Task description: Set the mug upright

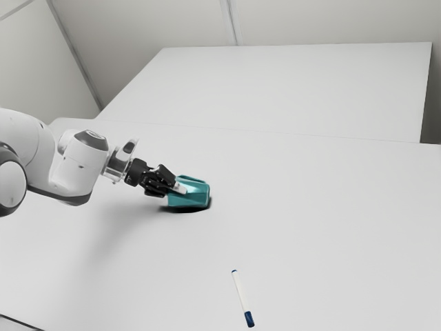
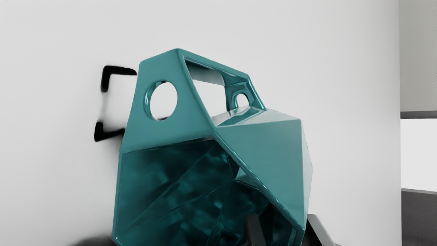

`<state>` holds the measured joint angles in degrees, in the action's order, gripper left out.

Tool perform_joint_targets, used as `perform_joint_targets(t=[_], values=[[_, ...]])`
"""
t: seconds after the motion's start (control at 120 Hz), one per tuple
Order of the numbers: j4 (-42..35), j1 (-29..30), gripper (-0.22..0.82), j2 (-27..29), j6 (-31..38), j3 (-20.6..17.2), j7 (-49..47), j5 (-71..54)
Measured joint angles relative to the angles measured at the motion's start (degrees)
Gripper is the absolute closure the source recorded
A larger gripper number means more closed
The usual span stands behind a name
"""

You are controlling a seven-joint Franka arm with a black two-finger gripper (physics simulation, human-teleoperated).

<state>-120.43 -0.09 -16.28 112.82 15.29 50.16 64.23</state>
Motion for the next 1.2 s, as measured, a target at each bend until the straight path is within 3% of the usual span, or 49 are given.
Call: perform_joint_targets(t=[0.3,0.592,0.883,1.2], values=[[0.28,-1.46,0.76,1.79,1.77,0.00,1.39,0.34],[0.62,-3.92,0.79,8.25,6.18,-0.29,1.52,-2.74],[0.71,-5.05,0.79,17.55,9.04,-0.62,-5.60,-29.09],[0.53,-5.57,0.79,18.76,8.58,-0.62,-12.08,-53.00]])
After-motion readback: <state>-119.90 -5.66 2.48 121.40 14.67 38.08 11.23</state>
